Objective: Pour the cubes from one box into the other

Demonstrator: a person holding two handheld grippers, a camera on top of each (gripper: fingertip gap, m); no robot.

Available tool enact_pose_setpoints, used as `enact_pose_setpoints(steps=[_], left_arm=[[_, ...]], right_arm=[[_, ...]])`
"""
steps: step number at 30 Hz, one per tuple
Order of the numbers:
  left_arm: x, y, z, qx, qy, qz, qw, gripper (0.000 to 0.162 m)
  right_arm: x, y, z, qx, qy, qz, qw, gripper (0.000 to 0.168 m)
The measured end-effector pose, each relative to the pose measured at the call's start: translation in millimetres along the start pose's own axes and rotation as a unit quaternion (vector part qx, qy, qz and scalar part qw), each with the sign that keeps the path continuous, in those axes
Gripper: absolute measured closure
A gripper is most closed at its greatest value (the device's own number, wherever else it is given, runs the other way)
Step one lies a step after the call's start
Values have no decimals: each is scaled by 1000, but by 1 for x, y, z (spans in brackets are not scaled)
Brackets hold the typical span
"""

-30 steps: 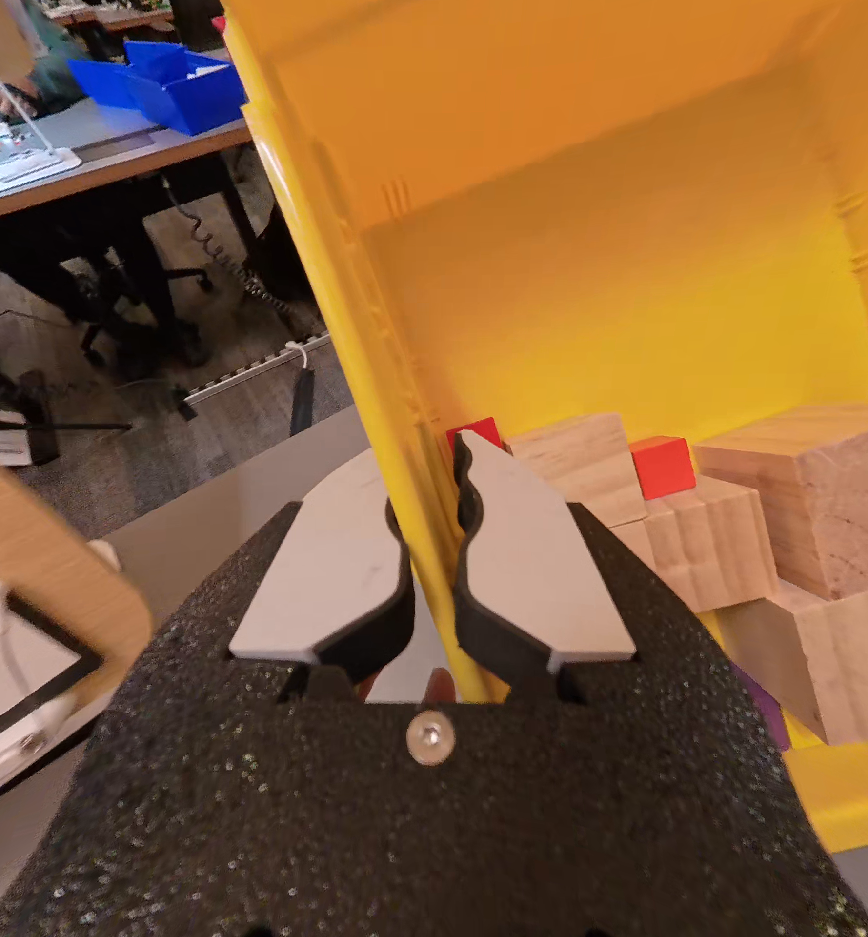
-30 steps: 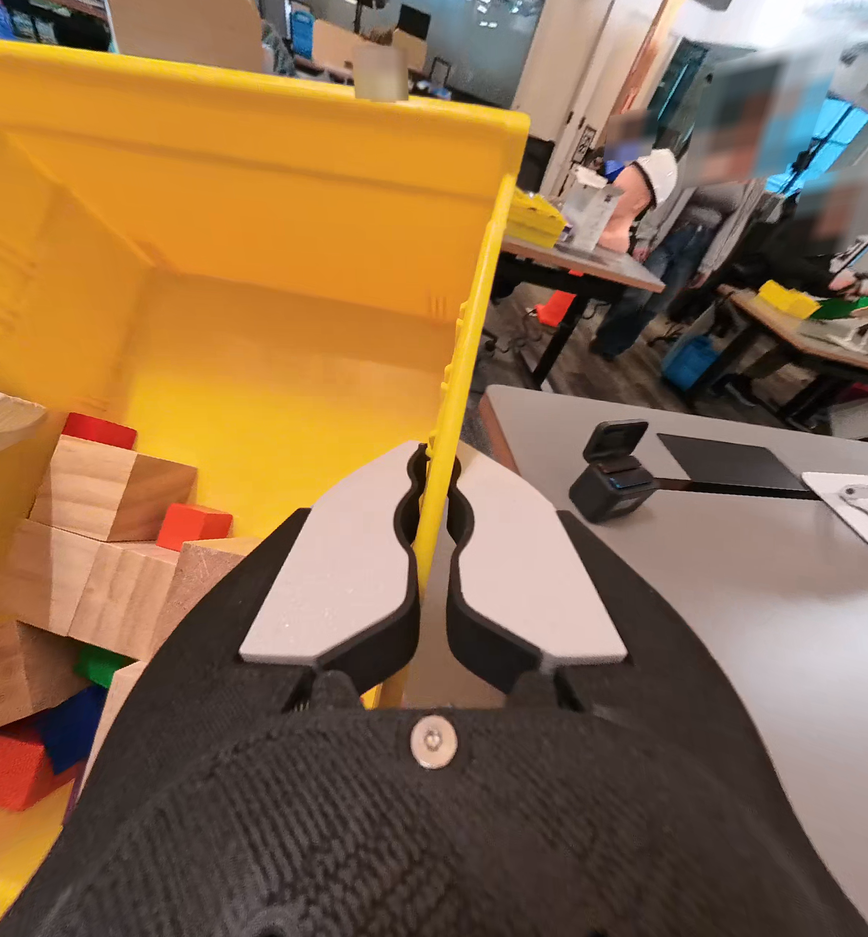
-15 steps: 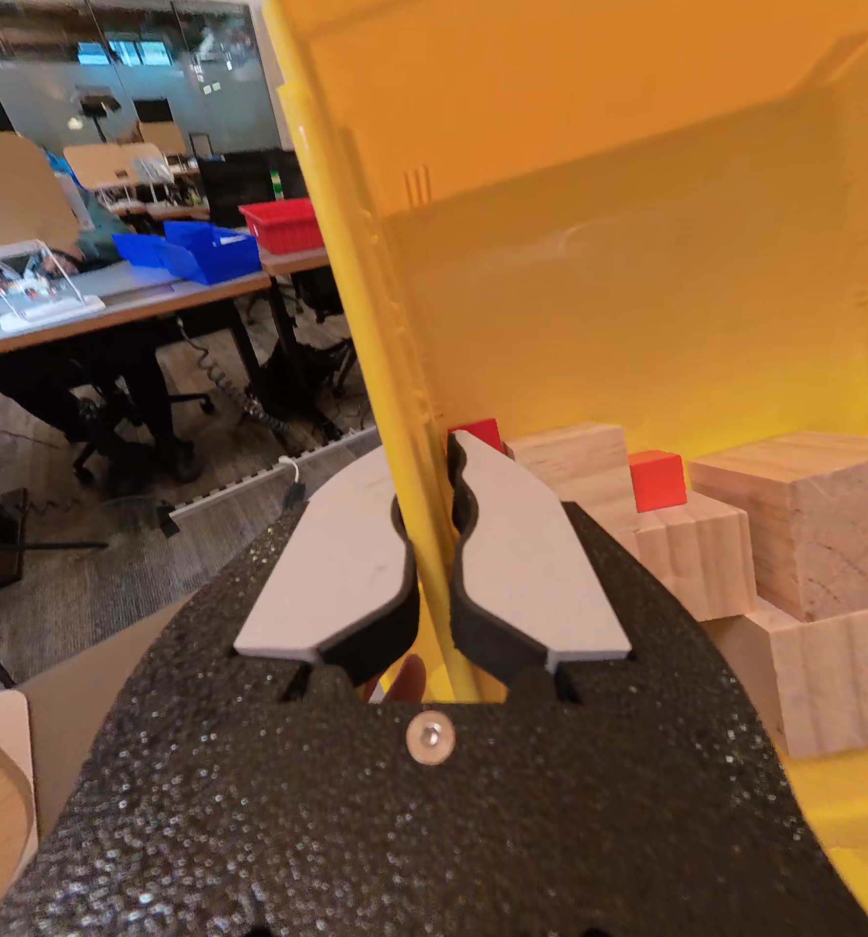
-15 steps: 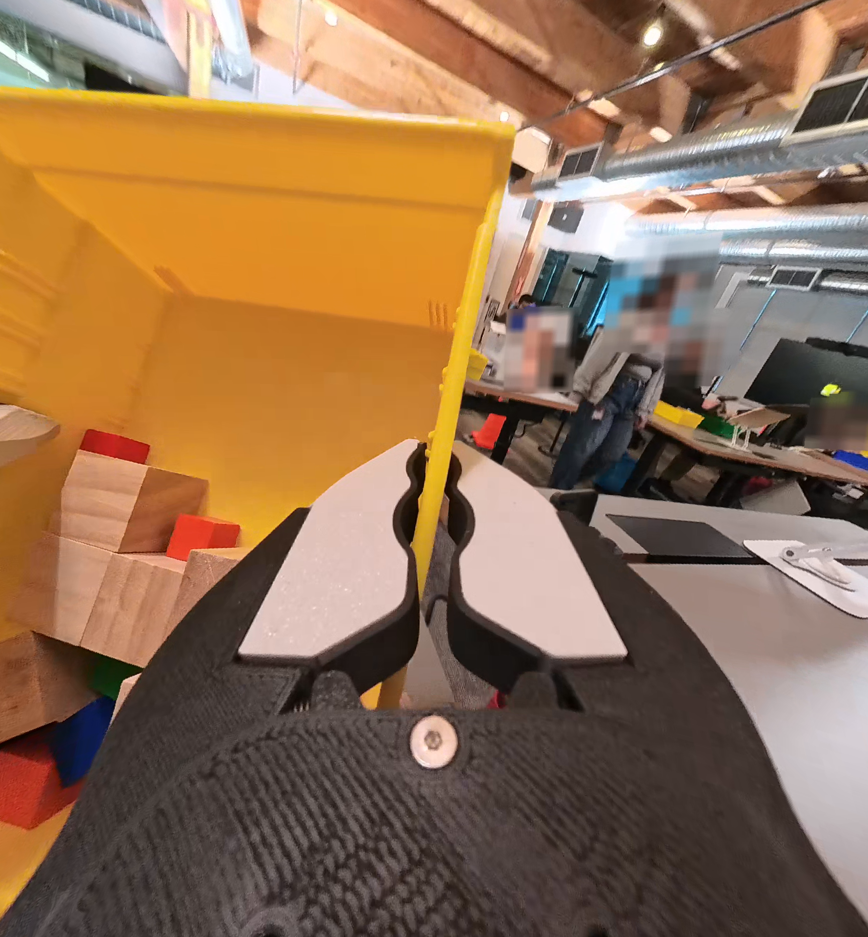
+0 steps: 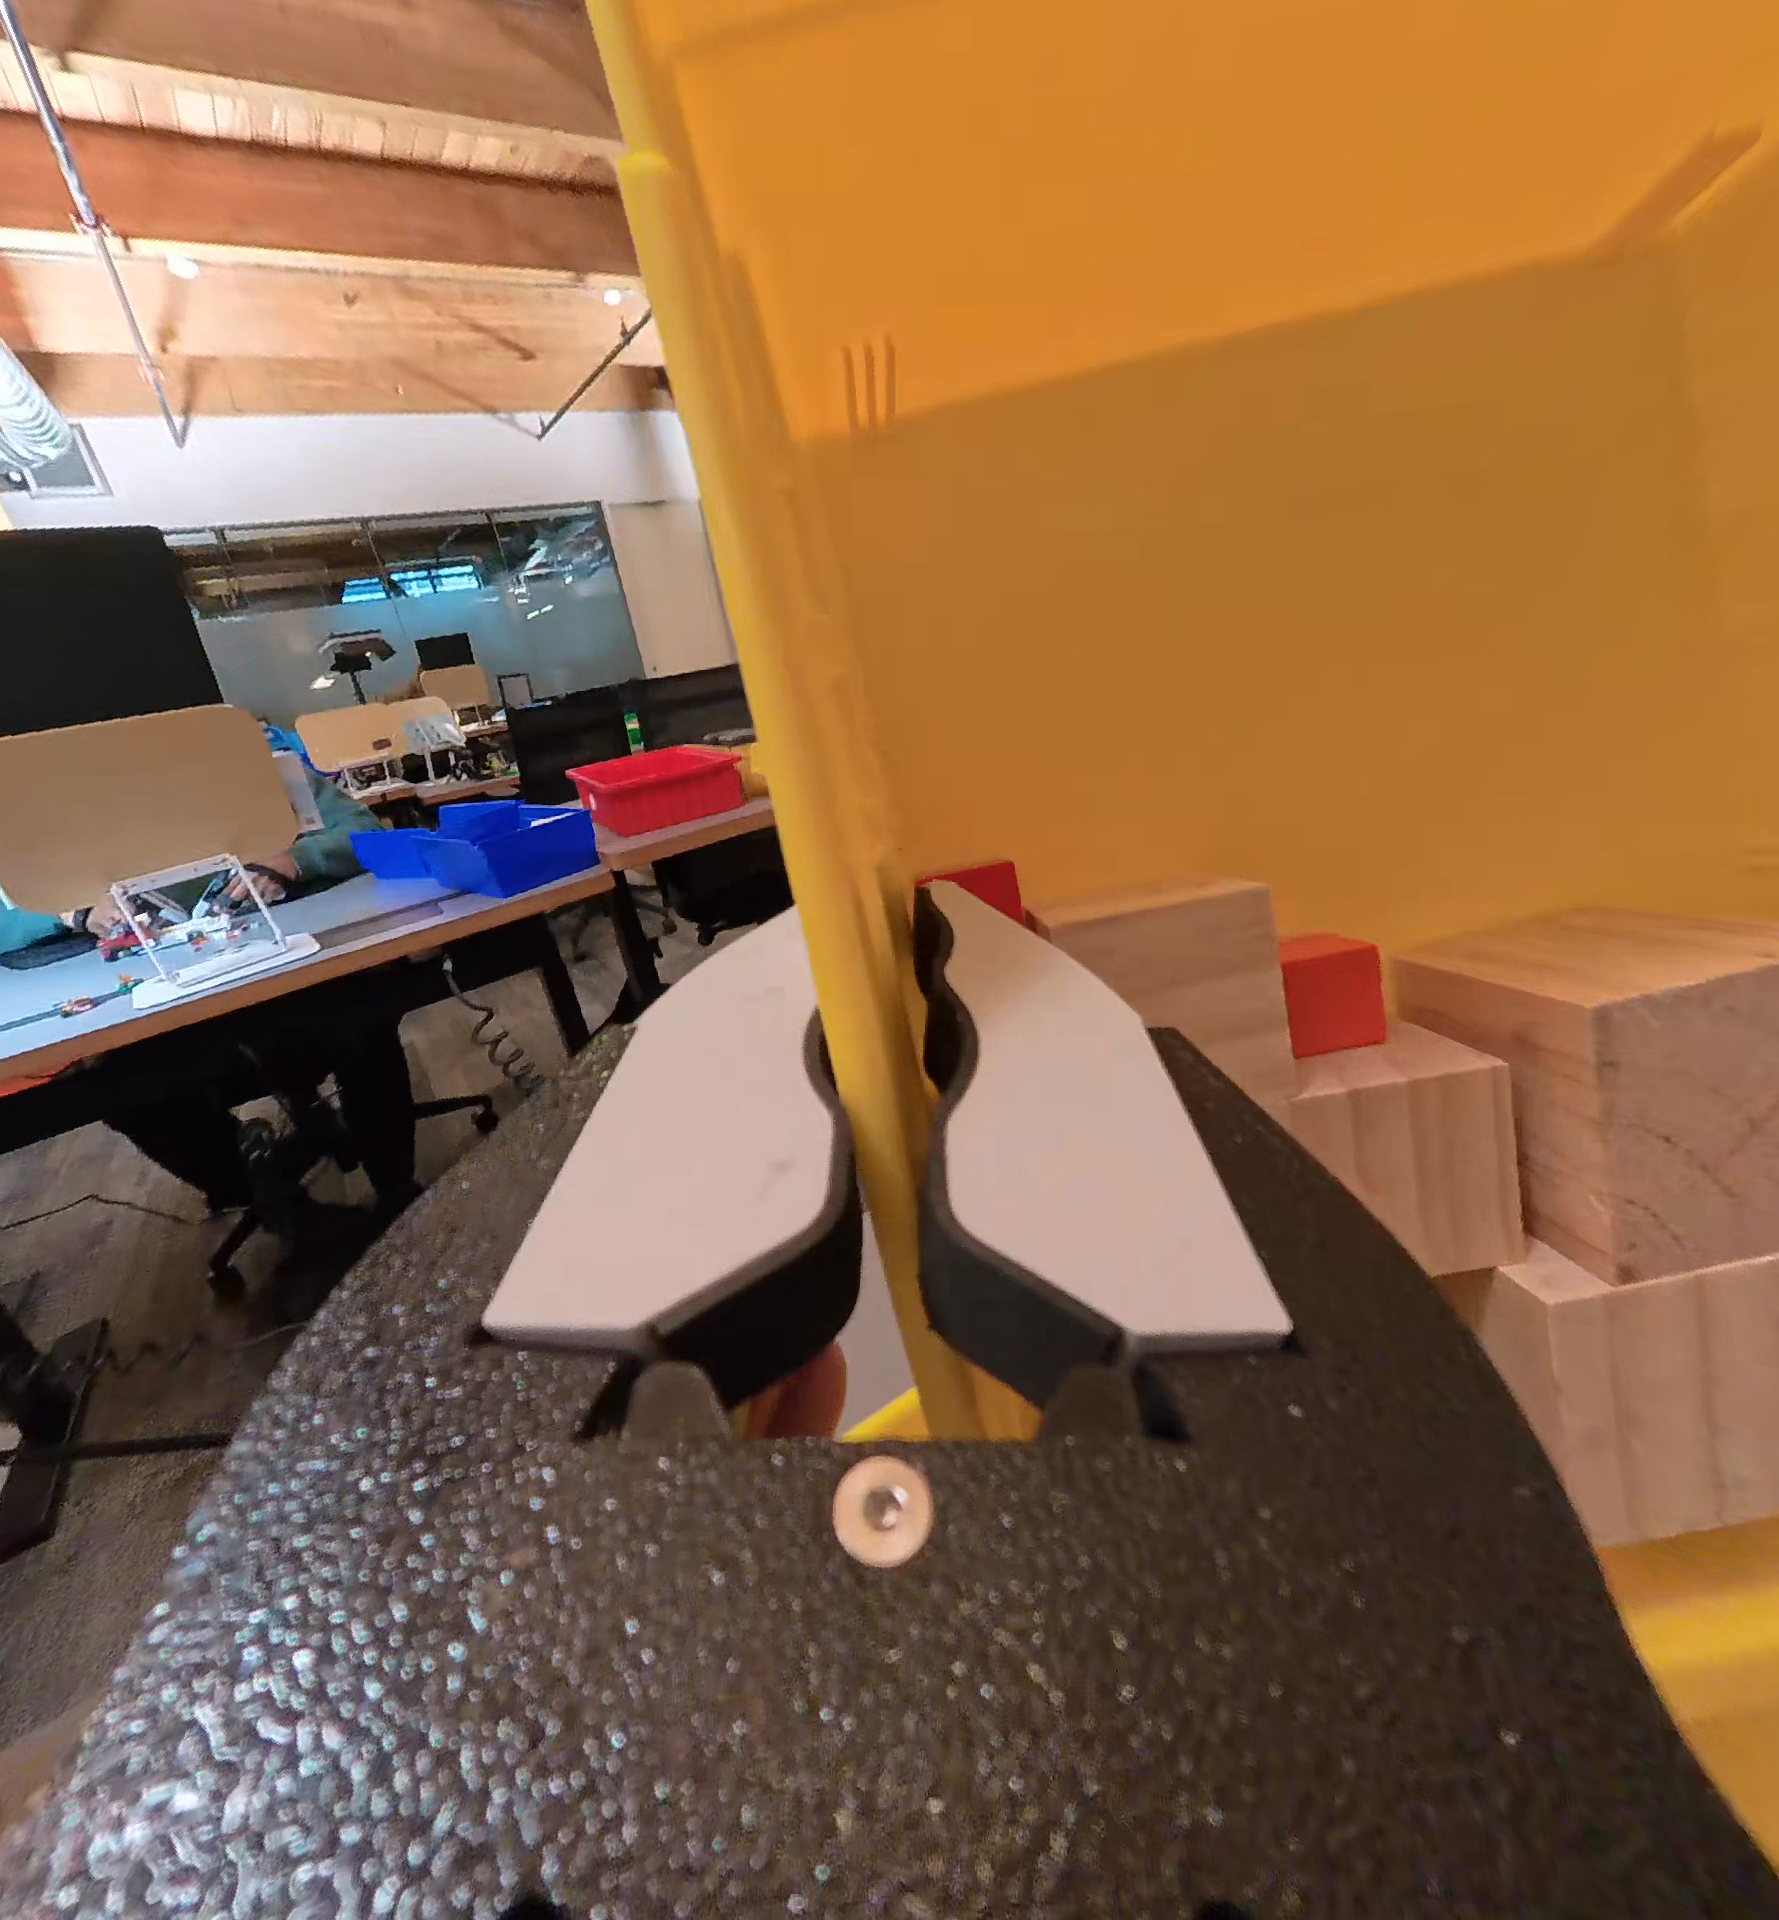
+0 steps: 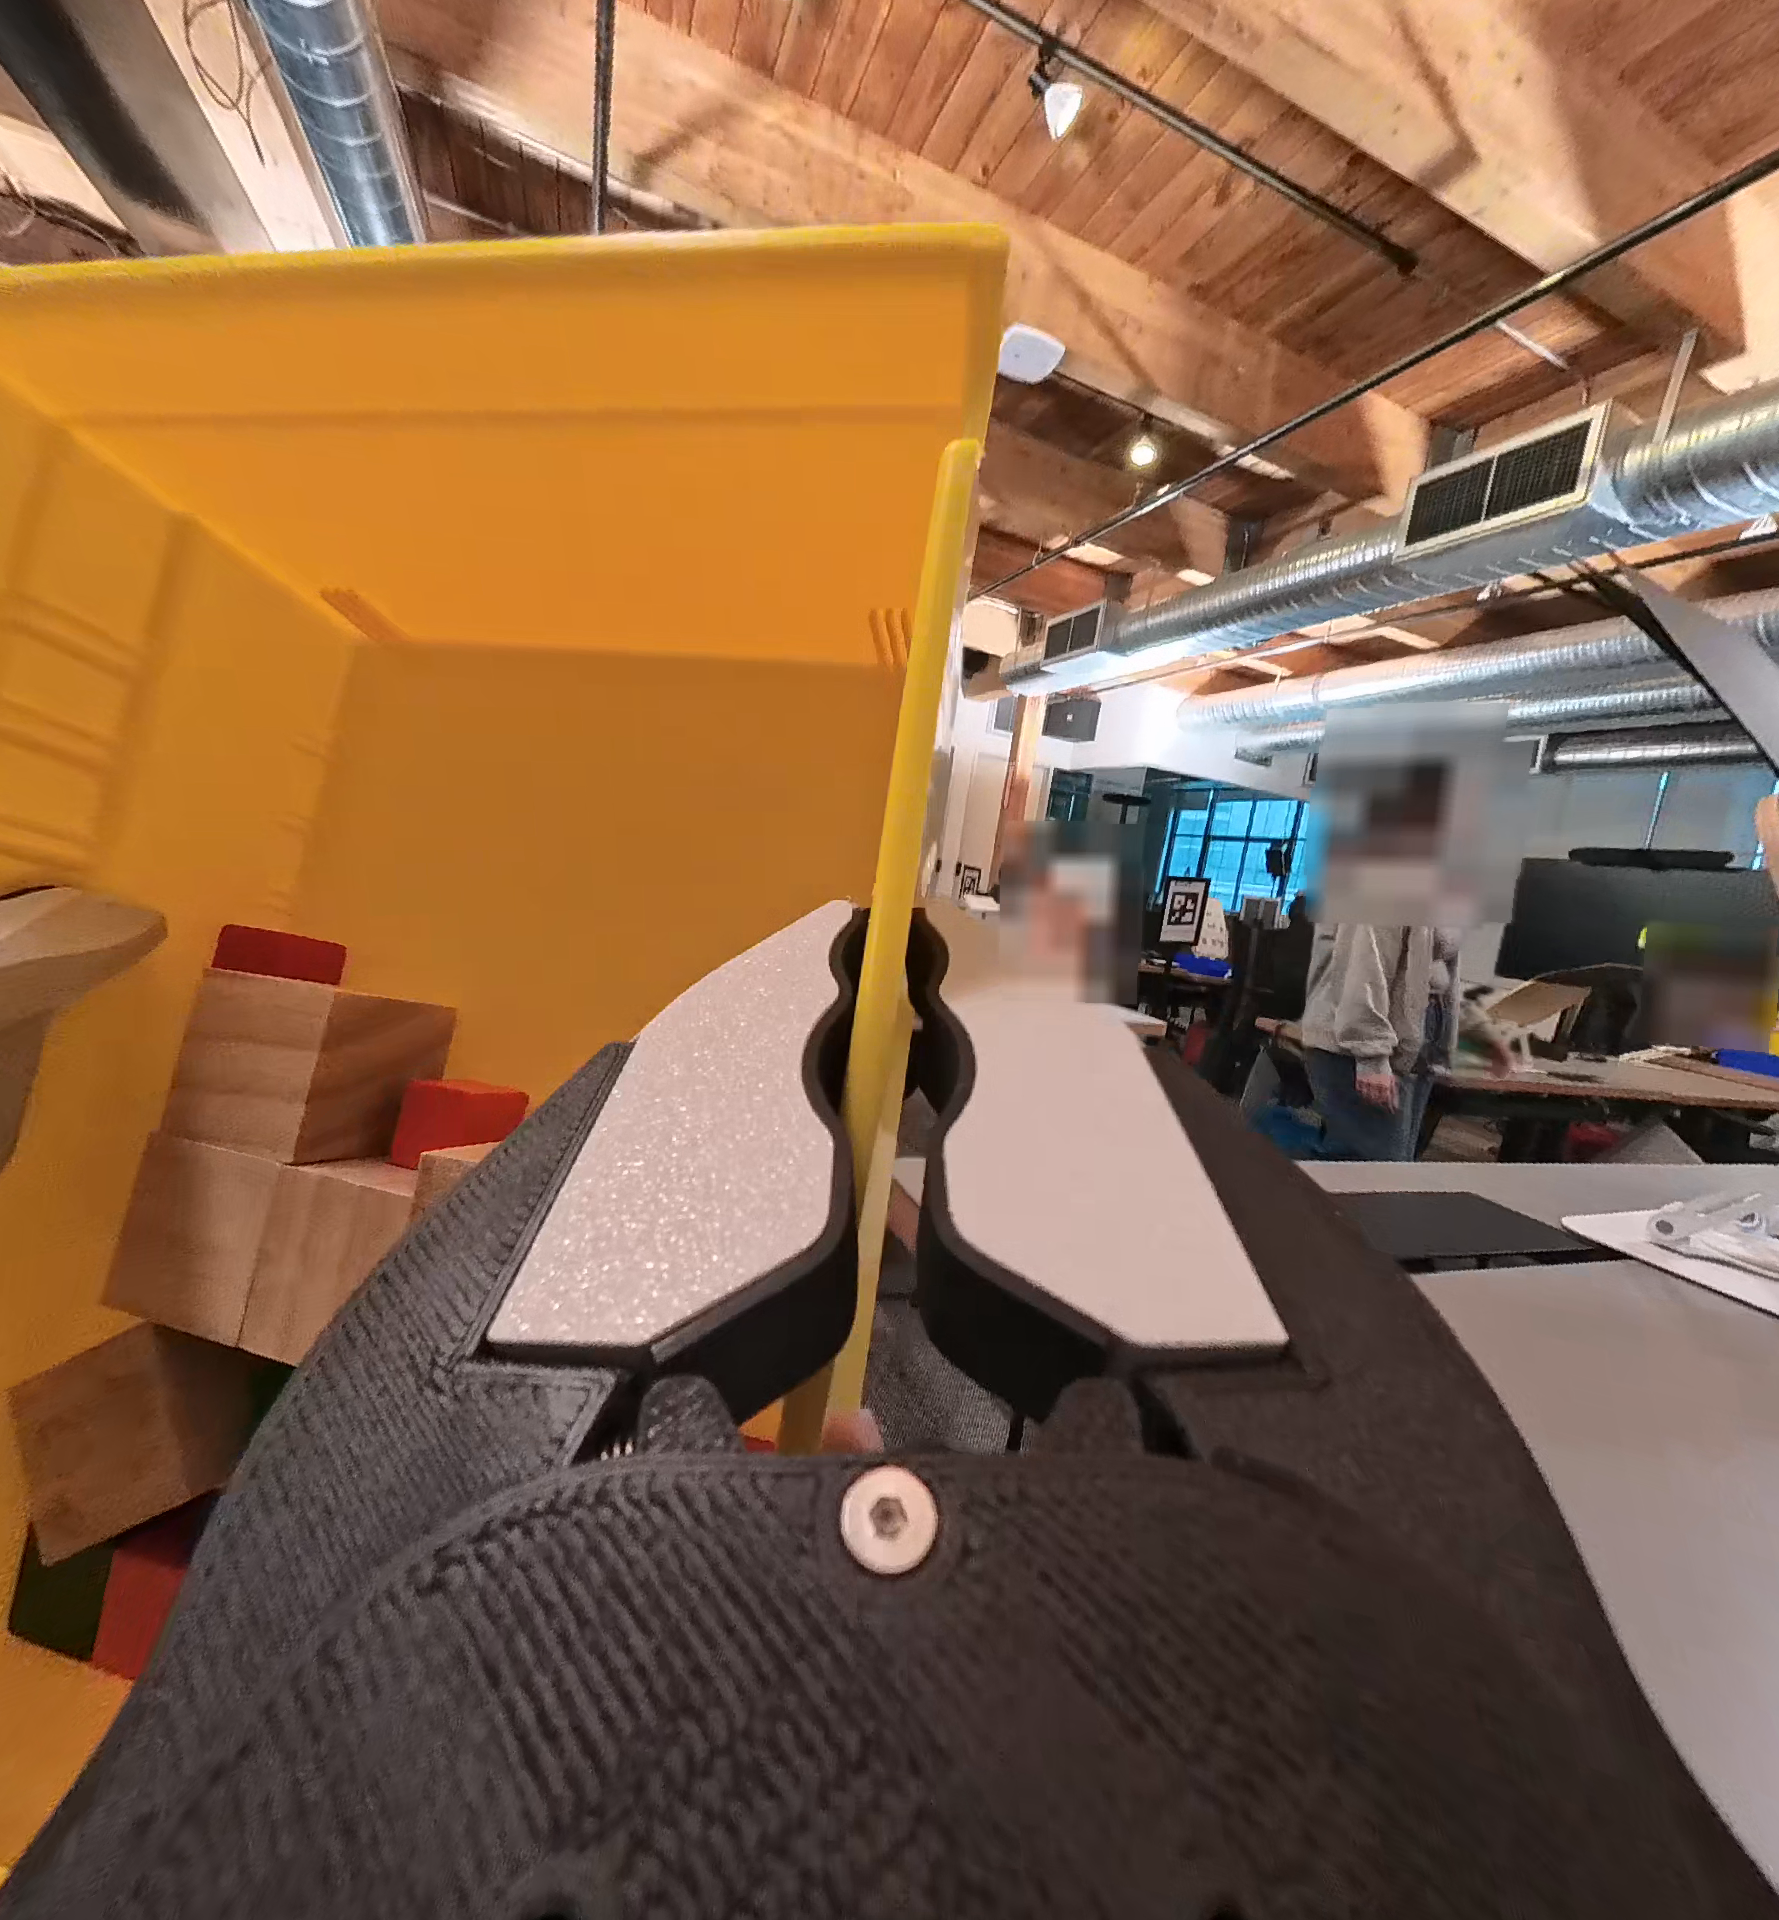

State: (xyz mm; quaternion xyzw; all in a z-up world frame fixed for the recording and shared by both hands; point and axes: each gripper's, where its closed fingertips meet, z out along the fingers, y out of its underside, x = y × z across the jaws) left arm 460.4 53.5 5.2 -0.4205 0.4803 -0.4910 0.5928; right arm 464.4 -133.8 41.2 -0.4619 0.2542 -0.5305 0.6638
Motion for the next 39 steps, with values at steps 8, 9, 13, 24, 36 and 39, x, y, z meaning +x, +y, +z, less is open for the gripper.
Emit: enact_pose_setpoints(steps=[8,9,13,24,36,39], left_arm=[[-11,2,0,25,7,-20,999,156],[-11,4,0,23,7,-21,999,156],[-12,10,0,33,14,-29,999,156],[-13,-5,-5,77,11,-27,997,156],[-10,-3,-6,89,8,-14,996,156],[-12,-7,-7,106,4,-18,994,156]], right_arm=[[-14,-7,-1,23,-4,-18,1000,160],[-16,-6,0,20,-4,-19,1000,160],[-19,-5,-3,27,-4,-22,999,159],[-19,-22,-10,66,6,-36,997,159],[-20,-21,-16,79,13,-46,996,159],[-22,-25,-16,92,14,-53,994,159]])
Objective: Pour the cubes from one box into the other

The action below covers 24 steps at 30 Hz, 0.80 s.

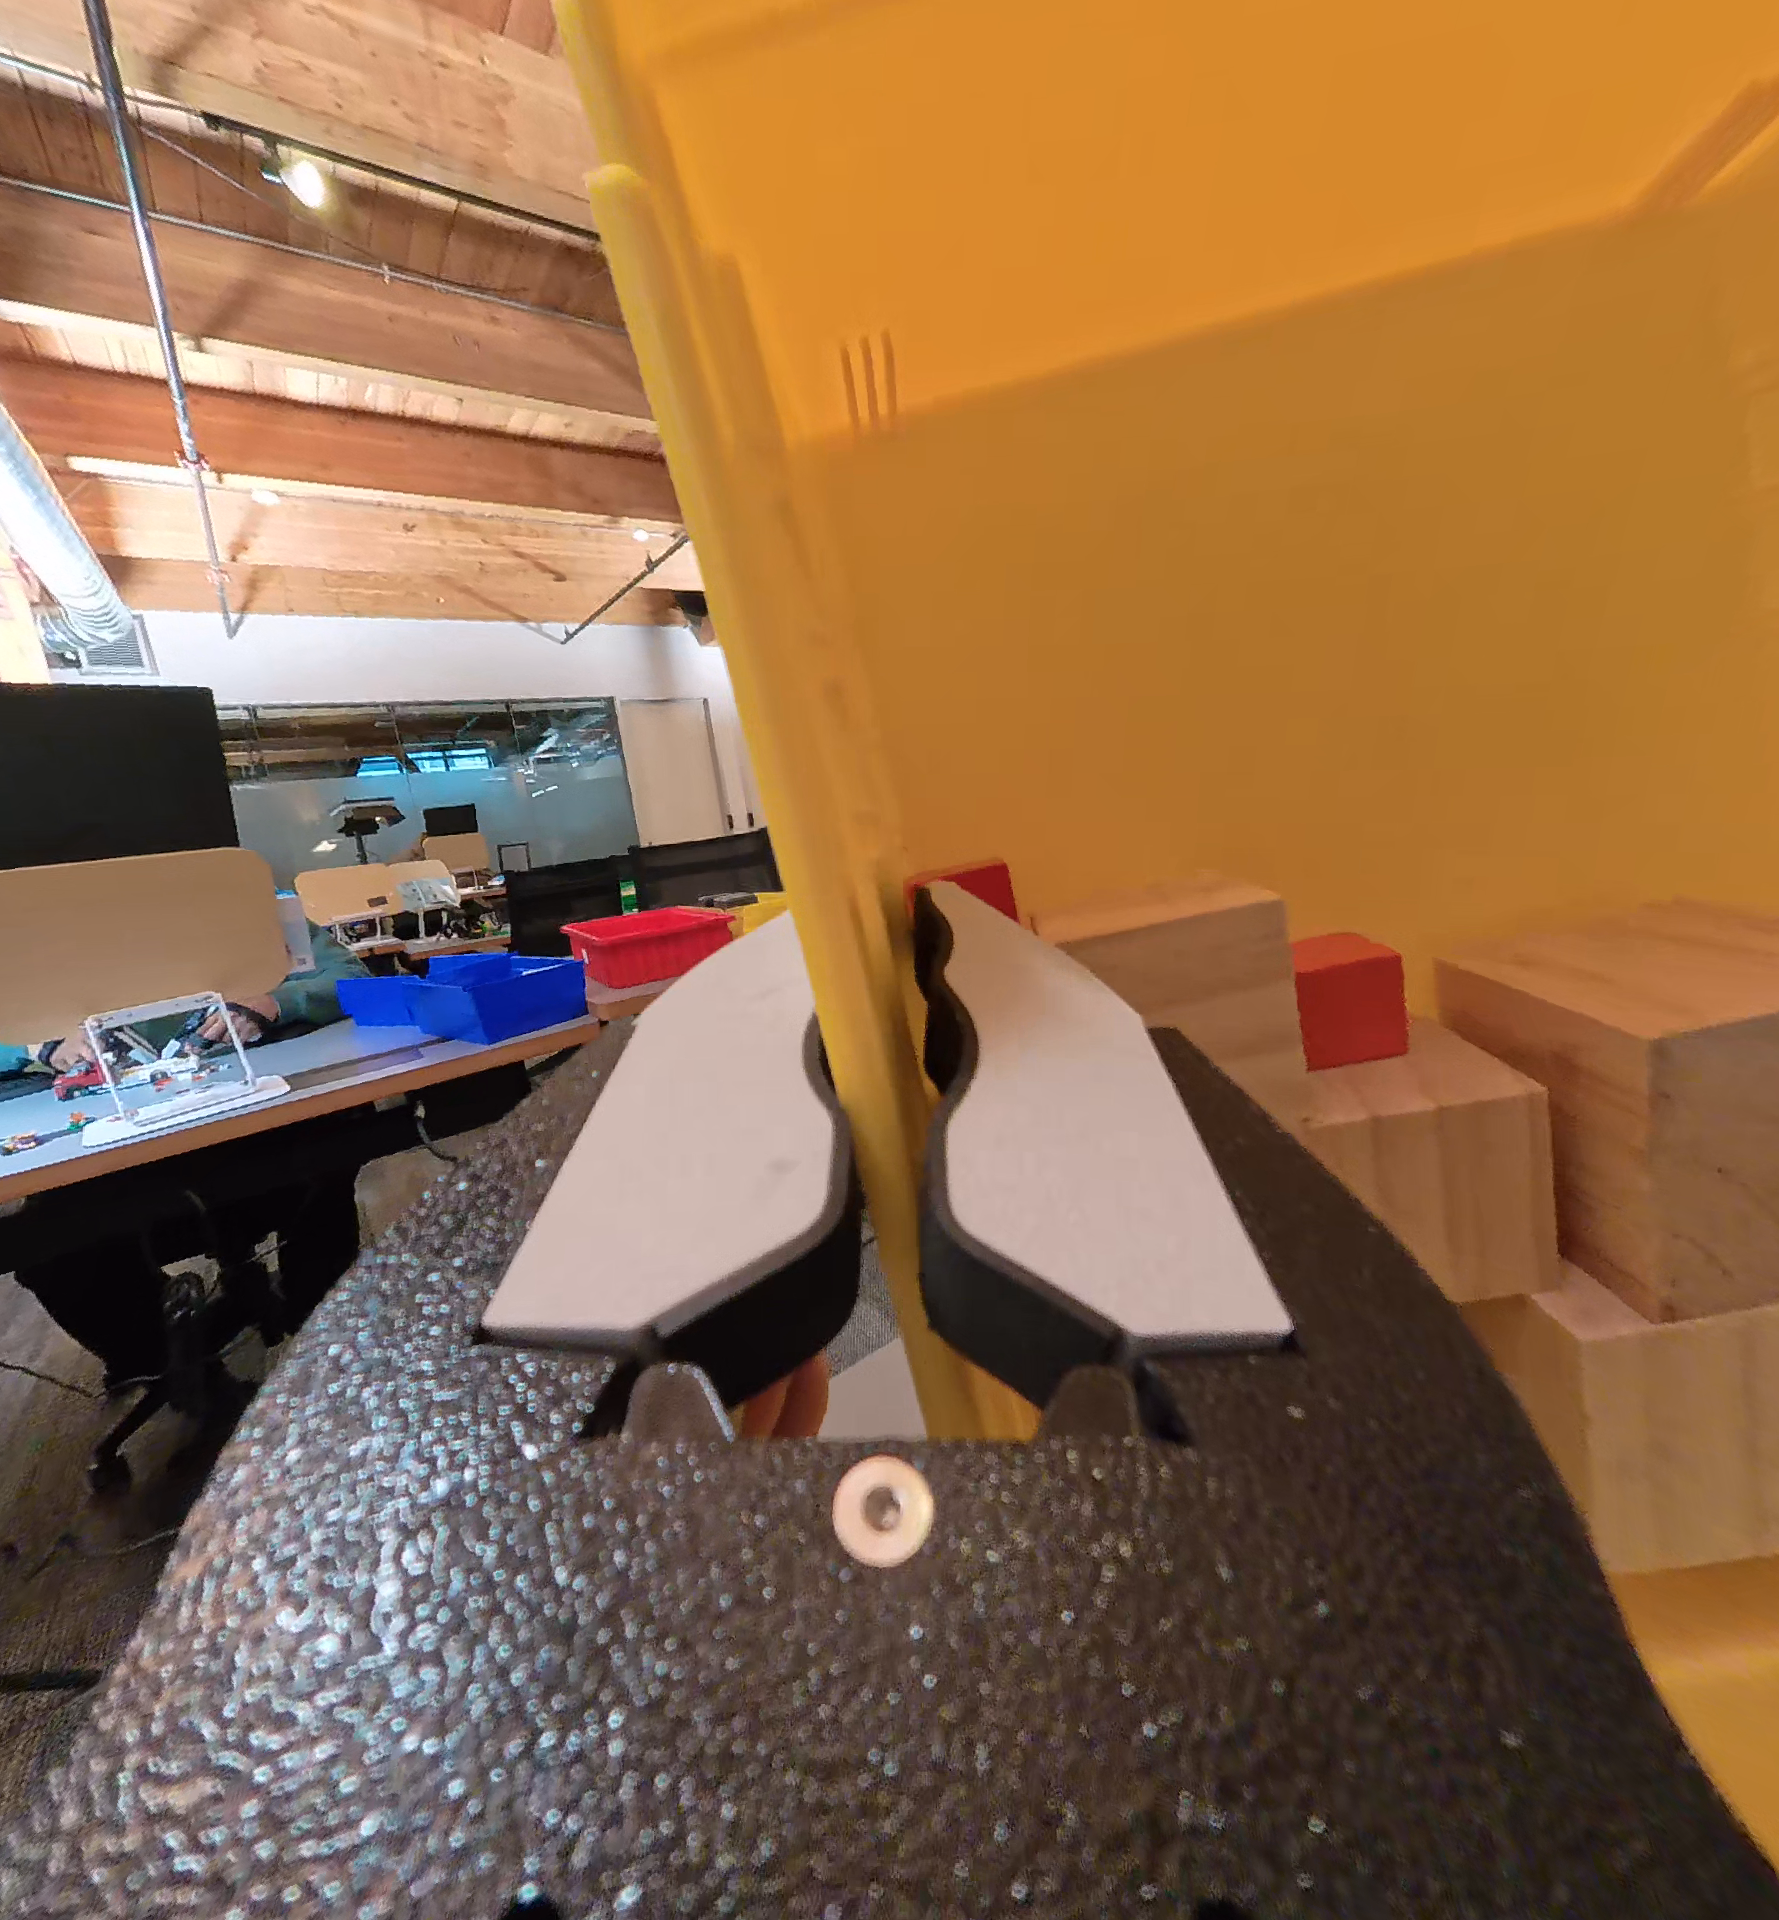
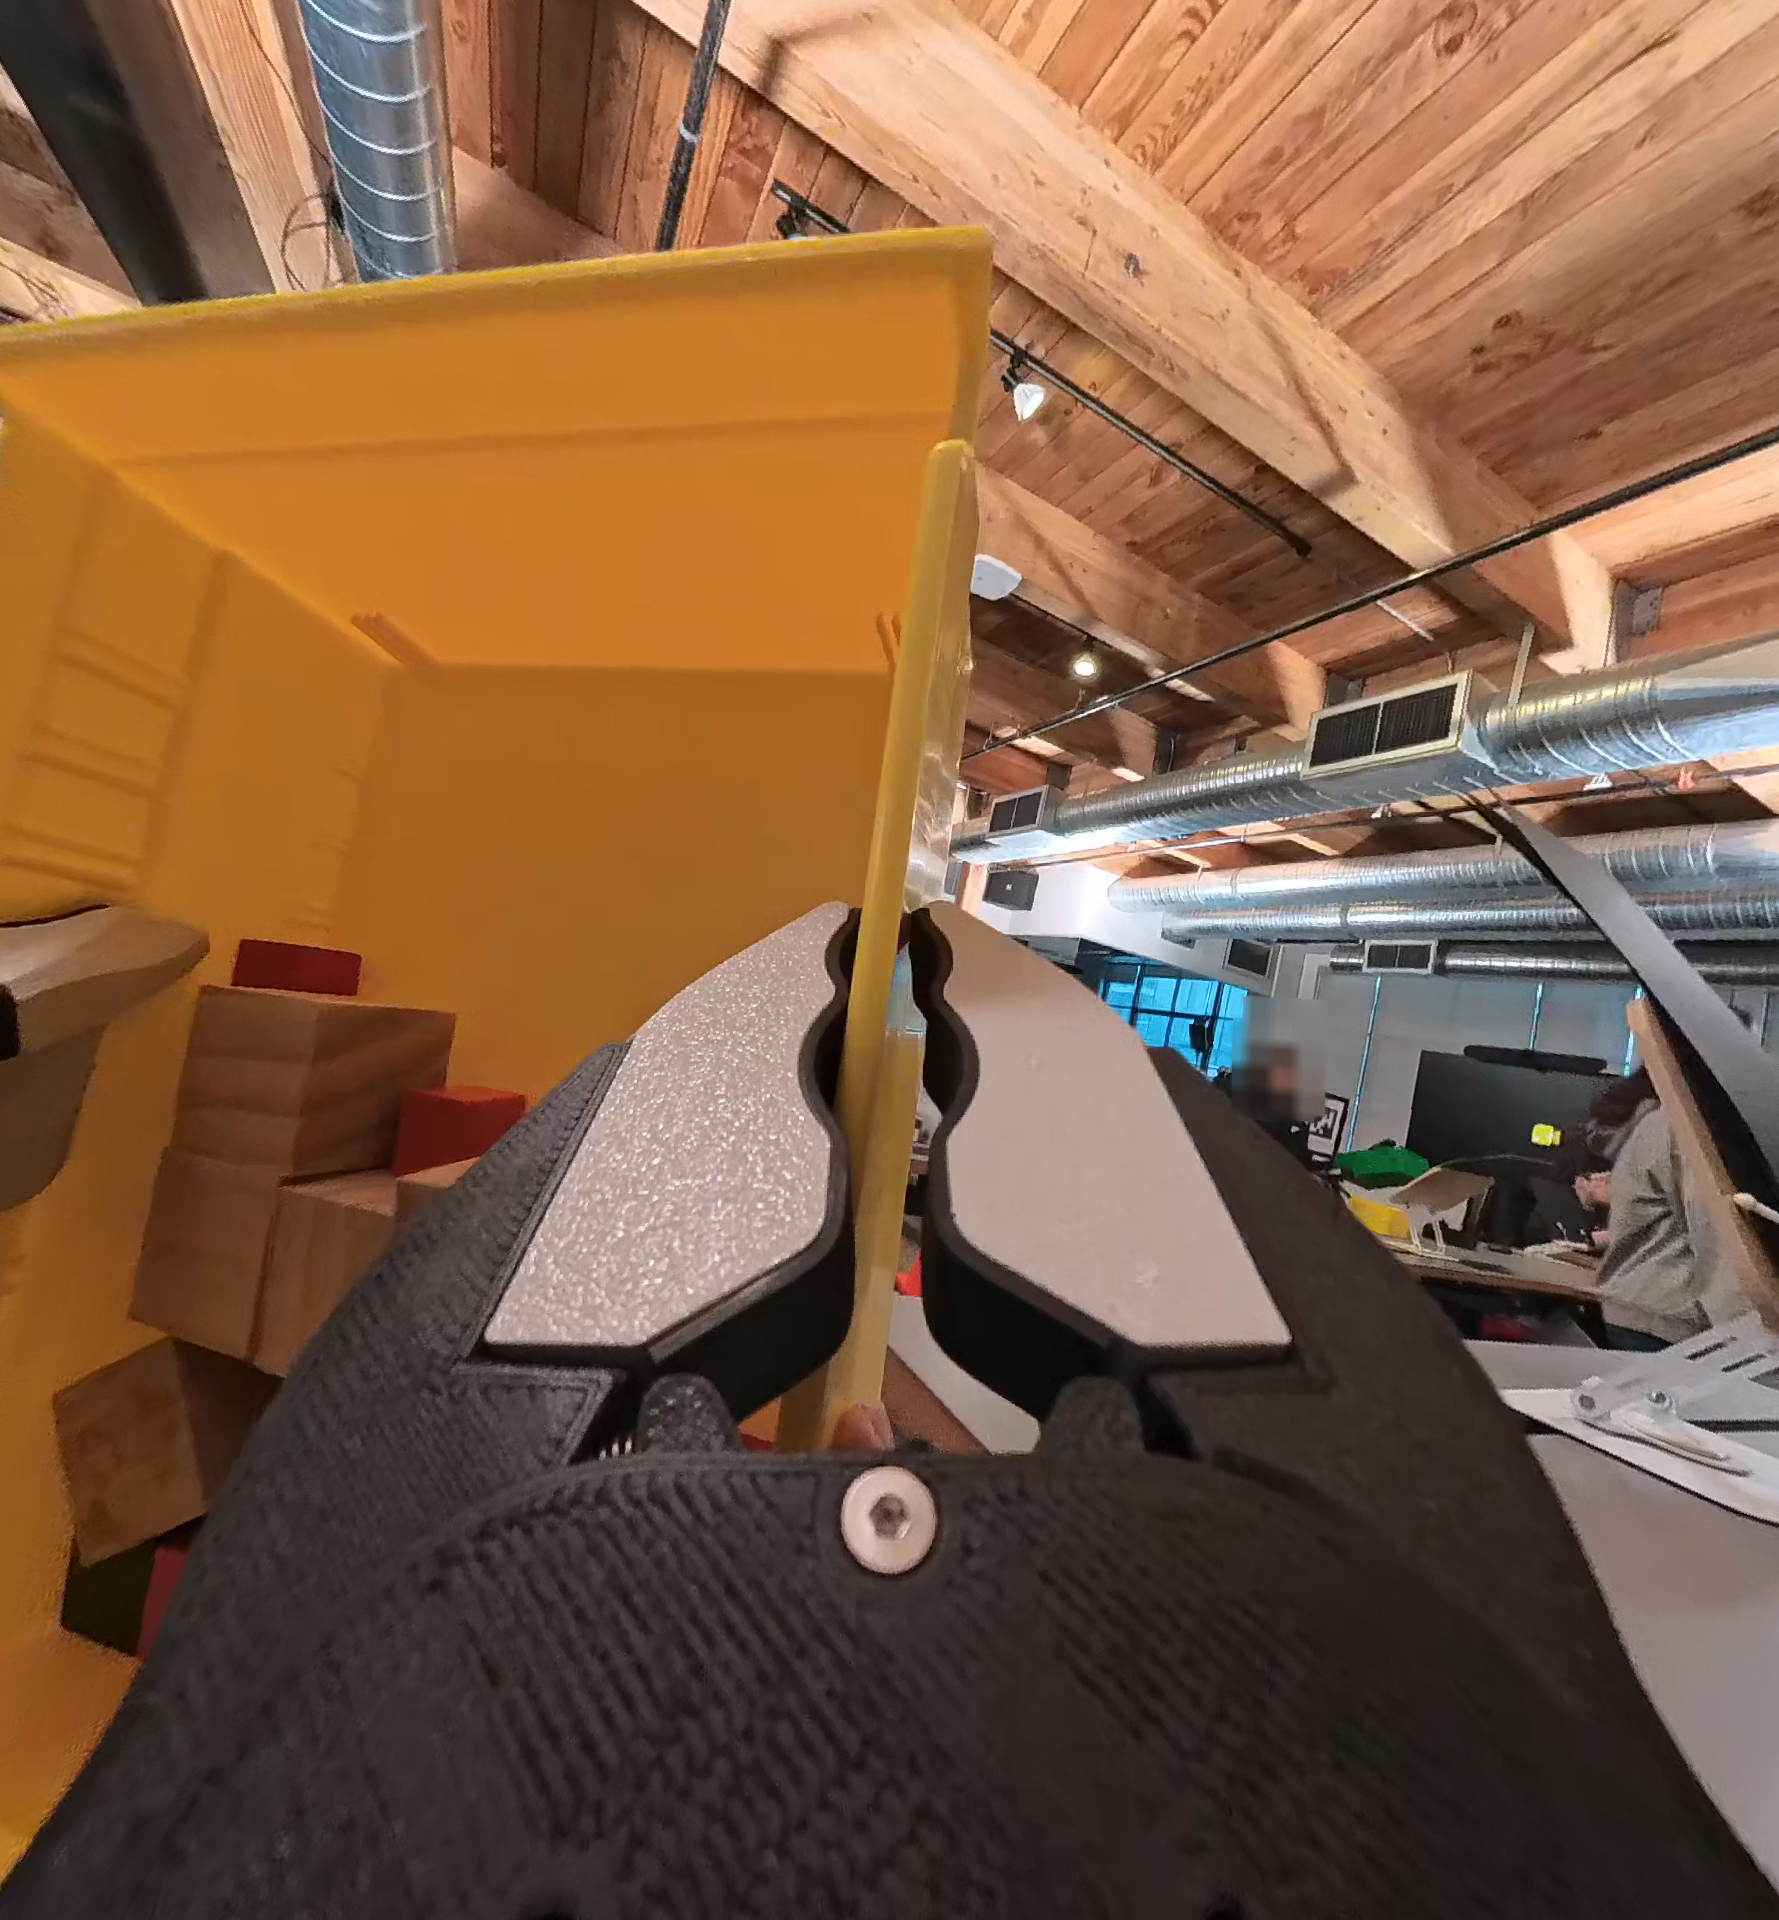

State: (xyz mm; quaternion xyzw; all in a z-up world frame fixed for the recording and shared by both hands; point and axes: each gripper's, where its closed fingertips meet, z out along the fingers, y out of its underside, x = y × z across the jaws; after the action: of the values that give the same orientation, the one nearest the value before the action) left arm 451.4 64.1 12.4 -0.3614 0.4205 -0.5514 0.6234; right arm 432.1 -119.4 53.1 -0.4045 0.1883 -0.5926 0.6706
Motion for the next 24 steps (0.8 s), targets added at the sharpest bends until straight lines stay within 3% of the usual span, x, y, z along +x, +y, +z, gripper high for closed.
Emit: enact_pose_setpoints(steps=[15,24], left_arm=[[1,19,6,-44,4,-3,999,156],[-2,2,4,-11,4,-7,1000,156]], right_arm=[[-3,14,3,-36,0,0,999,159],[-3,-3,4,-6,0,-8,1000,159]])
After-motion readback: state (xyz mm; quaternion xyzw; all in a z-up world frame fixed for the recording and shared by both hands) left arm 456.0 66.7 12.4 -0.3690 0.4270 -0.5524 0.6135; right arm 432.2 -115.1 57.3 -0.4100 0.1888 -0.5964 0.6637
